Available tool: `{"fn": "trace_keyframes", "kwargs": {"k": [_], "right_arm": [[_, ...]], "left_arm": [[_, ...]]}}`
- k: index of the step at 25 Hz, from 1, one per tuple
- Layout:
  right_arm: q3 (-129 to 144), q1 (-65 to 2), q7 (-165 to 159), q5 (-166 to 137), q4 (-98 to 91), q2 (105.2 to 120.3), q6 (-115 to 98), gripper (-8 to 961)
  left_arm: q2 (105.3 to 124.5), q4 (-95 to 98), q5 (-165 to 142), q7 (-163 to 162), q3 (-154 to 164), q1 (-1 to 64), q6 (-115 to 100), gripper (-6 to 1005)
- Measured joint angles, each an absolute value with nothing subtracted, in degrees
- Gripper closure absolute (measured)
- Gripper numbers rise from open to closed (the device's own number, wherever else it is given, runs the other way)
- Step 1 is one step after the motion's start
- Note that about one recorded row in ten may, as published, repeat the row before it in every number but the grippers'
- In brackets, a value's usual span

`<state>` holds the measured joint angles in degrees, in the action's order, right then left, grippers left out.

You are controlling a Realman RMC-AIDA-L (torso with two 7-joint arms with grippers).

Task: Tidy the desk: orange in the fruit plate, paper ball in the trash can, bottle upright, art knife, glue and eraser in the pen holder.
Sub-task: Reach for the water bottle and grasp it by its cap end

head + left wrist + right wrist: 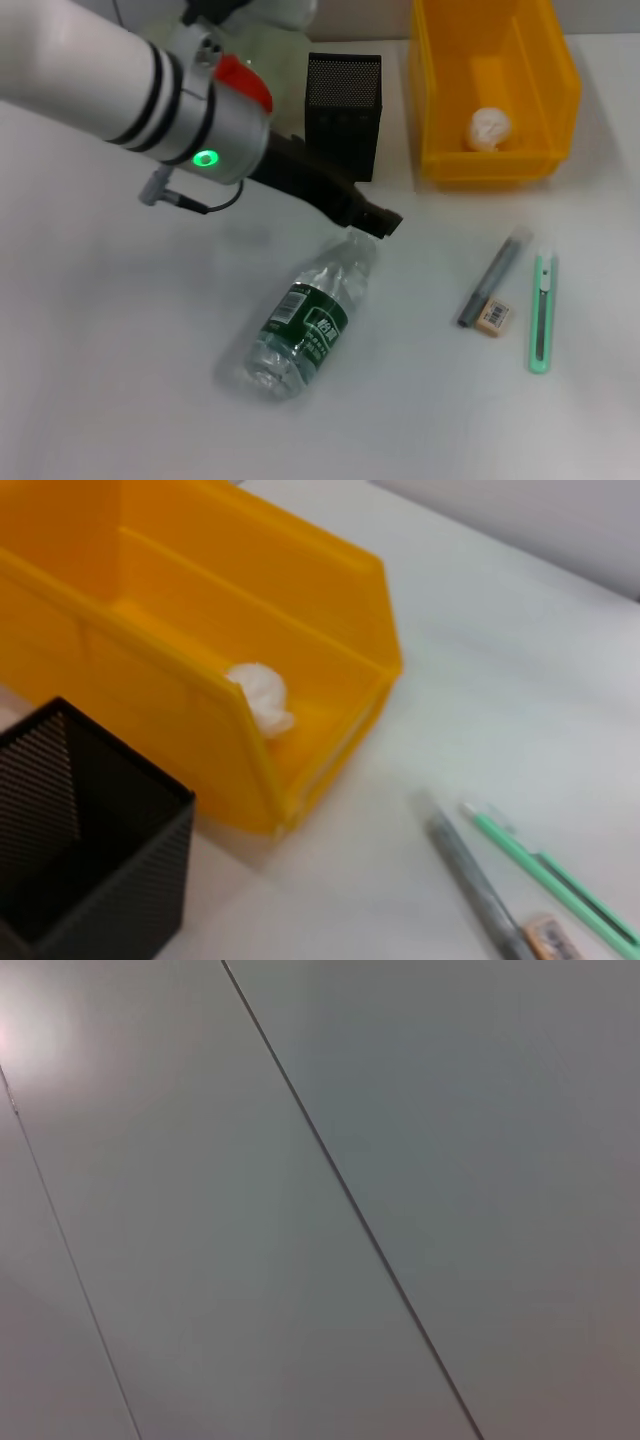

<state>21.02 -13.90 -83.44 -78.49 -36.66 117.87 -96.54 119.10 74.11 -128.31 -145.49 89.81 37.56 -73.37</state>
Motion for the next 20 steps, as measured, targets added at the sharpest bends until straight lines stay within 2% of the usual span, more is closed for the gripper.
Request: {"fn": "trace_keyframes", "kwargs": {"k": [20], "right_arm": [[20.83,-13.02,-82.55,-78.17,-35.75,118.03,-96.24,353]], "left_arm": [[119.18,71.74,-134.82,-160.93,107.17,36.4,-55.99,232]]}}
